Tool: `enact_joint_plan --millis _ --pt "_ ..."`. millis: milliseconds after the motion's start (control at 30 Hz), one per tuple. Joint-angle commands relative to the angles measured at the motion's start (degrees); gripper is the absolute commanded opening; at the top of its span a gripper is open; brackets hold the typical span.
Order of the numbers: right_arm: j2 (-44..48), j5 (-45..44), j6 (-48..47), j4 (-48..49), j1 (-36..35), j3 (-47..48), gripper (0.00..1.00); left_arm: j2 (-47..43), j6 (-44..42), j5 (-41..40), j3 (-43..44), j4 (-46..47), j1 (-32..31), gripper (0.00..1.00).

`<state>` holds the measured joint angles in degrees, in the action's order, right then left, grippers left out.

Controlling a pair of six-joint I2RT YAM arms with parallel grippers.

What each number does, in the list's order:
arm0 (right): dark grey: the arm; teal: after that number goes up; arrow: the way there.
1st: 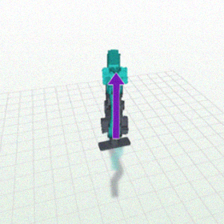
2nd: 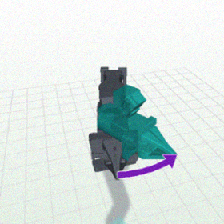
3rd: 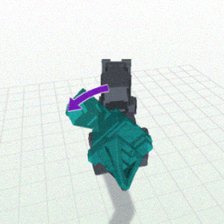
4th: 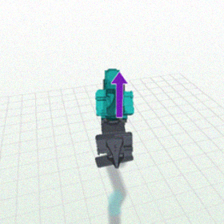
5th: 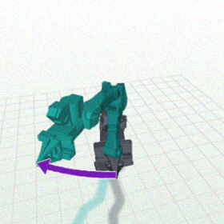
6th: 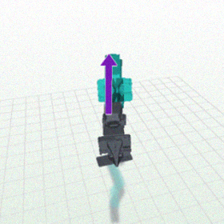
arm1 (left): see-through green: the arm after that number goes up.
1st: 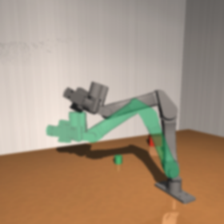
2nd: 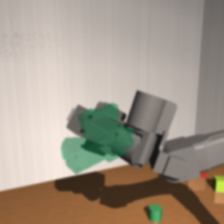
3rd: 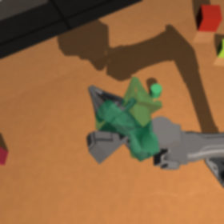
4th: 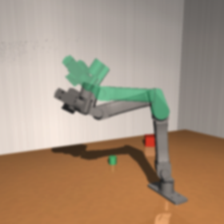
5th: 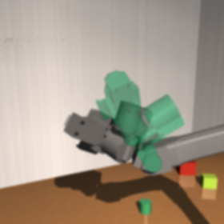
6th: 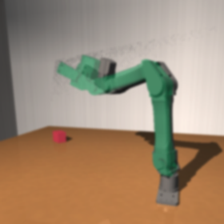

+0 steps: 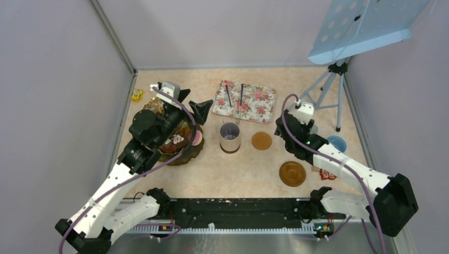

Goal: Serve the afternoon tea

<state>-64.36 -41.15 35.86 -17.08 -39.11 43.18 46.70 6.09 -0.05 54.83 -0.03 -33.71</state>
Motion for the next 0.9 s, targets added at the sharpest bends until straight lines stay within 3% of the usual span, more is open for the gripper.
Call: enact_joint_plan --millis 0,433,867 --pt "3.22 -11.26 11.35 -19.82 3.23 -2.39 0.71 0.1 0.64 1.19 0.09 3.0 0.48 0.99" --pt "0.52 -3.91 3.71 -3.87 12.97 -8.37 0.66 0.11 0.54 0.86 0.16 2.78 0.64 0.99" --pt "-9.64 -2.81 4.19 3.32 14.67 -6.87 0.39 -0.29 0.68 1.37 0.17 2.8 0.62 0.99"
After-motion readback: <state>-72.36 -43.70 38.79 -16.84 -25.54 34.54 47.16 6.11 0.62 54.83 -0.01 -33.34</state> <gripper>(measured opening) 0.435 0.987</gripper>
